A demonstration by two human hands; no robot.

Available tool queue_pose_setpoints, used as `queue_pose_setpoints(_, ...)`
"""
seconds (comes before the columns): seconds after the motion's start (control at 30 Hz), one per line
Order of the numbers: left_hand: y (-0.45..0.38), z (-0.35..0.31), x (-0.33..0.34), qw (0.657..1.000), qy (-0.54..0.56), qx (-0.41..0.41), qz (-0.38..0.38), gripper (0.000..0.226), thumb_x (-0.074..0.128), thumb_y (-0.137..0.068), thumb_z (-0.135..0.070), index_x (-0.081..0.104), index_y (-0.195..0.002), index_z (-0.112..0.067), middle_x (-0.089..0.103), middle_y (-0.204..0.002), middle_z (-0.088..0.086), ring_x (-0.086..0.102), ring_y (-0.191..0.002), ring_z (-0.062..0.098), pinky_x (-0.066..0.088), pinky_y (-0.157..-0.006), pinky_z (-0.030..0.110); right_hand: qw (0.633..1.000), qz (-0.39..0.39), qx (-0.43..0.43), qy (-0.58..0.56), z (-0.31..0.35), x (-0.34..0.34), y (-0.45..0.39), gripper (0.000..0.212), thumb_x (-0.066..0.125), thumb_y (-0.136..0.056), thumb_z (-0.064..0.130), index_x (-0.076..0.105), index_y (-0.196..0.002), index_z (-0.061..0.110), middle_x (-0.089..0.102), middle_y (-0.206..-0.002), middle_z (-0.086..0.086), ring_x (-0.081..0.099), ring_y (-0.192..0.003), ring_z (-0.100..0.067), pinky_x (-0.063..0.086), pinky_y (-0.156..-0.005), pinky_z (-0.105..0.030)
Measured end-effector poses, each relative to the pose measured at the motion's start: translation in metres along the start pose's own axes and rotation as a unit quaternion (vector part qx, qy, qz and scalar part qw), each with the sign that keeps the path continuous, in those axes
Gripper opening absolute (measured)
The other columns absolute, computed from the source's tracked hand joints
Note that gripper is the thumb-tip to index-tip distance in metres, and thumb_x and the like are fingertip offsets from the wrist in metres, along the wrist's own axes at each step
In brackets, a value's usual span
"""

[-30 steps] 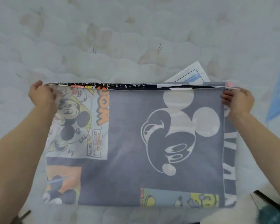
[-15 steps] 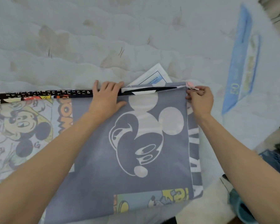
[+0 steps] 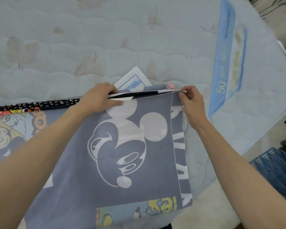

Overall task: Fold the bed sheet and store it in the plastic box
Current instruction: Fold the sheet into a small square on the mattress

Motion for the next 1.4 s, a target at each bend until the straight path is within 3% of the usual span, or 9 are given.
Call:
queue_pose_setpoints(0.1, 0.002, 0.019, -0.003, 0.996, 0.053, -0.044, 0.061, 0.036, 0.084, -0.078, -0.05, 0.057, -0.076, -0.026, 0.057, -0.074, -0.007, 0.051, -0.073, 0.017, 0.034, -0.063, 0.032, 0.998, 0.027, 0.012, -0.063, -0.002, -0.001, -0.004, 0.015, 0.063, -0.091, 0.015, 0.063, -0.089, 0.03, 0.067, -0.079, 0.013, 0.057, -0.072, -0.002, 0.045, -0.069, -0.02)
queue_pose_setpoints(0.27, 0.017, 0.046, -0.025, 0.979, 0.181, -0.063, 0.065, 0.031, 0.089, -0.076, -0.039, 0.063, -0.078, -0.022, 0.059, -0.066, -0.013, 0.047, -0.06, 0.004, 0.035, -0.067, 0.03, 0.996, 0.046, 0.018, -0.074, 0.008, 0.013, -0.022, 0.01, 0.072, -0.086, 0.018, 0.068, -0.084, 0.027, 0.071, -0.074, 0.012, 0.059, -0.064, 0.0, 0.045, -0.059, -0.015)
queue_pose_setpoints(0.37, 0.01, 0.06, -0.023, 0.988, 0.114, -0.097, 0.047, 0.027, 0.081, -0.084, -0.041, 0.061, -0.08, -0.023, 0.065, -0.07, -0.011, 0.052, -0.063, 0.009, 0.037, -0.065, 0.029, 0.999, 0.036, 0.038, 0.015, 0.002, 0.029, -0.037, 0.007, 0.073, -0.086, 0.02, 0.067, -0.09, 0.017, 0.071, -0.081, 0.004, 0.061, -0.069, -0.006, 0.047, -0.068, -0.027)
queue_pose_setpoints(0.53, 0.006, 0.063, -0.014, 0.994, -0.045, -0.101, 0.014, 0.033, 0.058, -0.096, -0.057, 0.051, -0.089, -0.026, 0.059, -0.074, -0.003, 0.054, -0.072, 0.023, 0.036, -0.062, 0.038, 0.992, -0.036, 0.0, 0.125, 0.004, 0.029, -0.038, 0.007, 0.07, -0.089, 0.023, 0.064, -0.087, 0.02, 0.063, -0.076, 0.013, 0.057, -0.069, -0.001, 0.039, -0.063, -0.011)
queue_pose_setpoints(0.63, 0.016, 0.071, -0.015, 0.988, -0.107, -0.109, -0.017, 0.038, 0.05, -0.096, -0.066, 0.048, -0.092, -0.028, 0.048, -0.068, -0.006, 0.049, -0.07, 0.029, 0.034, -0.061, 0.037, 0.983, -0.065, -0.009, 0.171, 0.002, 0.028, -0.031, 0.008, 0.068, -0.09, 0.023, 0.066, -0.091, 0.015, 0.065, -0.092, 0.001, 0.057, -0.083, -0.012, 0.038, -0.07, -0.02)
queue_pose_setpoints(0.87, 0.031, 0.074, -0.024, 0.981, -0.097, -0.101, -0.135, 0.035, 0.059, -0.096, -0.056, 0.06, -0.094, -0.021, 0.069, -0.082, 0.009, 0.063, -0.079, 0.038, 0.043, -0.067, 0.041, 0.975, -0.109, 0.033, 0.192, -0.001, 0.026, -0.029, 0.015, 0.064, -0.094, 0.029, 0.066, -0.091, 0.015, 0.068, -0.096, 0.001, 0.061, -0.088, -0.017, 0.036, -0.072, -0.024)
queue_pose_setpoints(1.03, 0.024, 0.001, -0.013, 0.974, -0.114, -0.046, -0.19, 0.031, 0.065, -0.093, -0.034, 0.062, -0.119, -0.018, 0.064, -0.119, 0.009, 0.053, -0.114, 0.035, 0.037, -0.096, 0.049, 0.979, -0.102, 0.037, 0.176, -0.001, 0.026, -0.024, 0.014, 0.065, -0.093, 0.026, 0.06, -0.101, 0.015, 0.067, -0.098, 0.001, 0.062, -0.091, -0.018, 0.043, -0.076, -0.027)
queue_pose_setpoints(1.2, -0.04, -0.121, 0.029, 0.99, -0.118, 0.04, -0.071, 0.058, 0.062, -0.094, -0.053, 0.051, -0.141, -0.019, 0.055, -0.138, 0.007, 0.048, -0.129, 0.034, 0.04, -0.102, 0.049, 0.981, -0.067, 0.057, 0.172, -0.041, 0.006, 0.043, 0.027, 0.069, -0.09, 0.031, 0.06, -0.11, 0.015, 0.068, -0.1, 0.002, 0.062, -0.09, -0.016, 0.048, -0.078, -0.029)
queue_pose_setpoints(1.4, -0.094, -0.181, 0.055, 0.998, -0.055, 0.026, 0.007, 0.052, 0.072, -0.09, -0.032, 0.054, -0.136, -0.017, 0.063, -0.132, 0.011, 0.057, -0.123, 0.035, 0.046, -0.099, 0.043, 0.97, -0.016, 0.175, 0.166, -0.138, -0.046, 0.183, 0.019, 0.069, -0.089, 0.041, 0.057, -0.092, 0.026, 0.062, -0.08, 0.011, 0.059, -0.073, -0.008, 0.048, -0.066, -0.028)
Point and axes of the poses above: each hand's wrist, its own y-axis away from the middle knuckle, its own x-axis out of the palm, z = x × y, the point moved 10 cm from there along -y, towards the middle knuckle
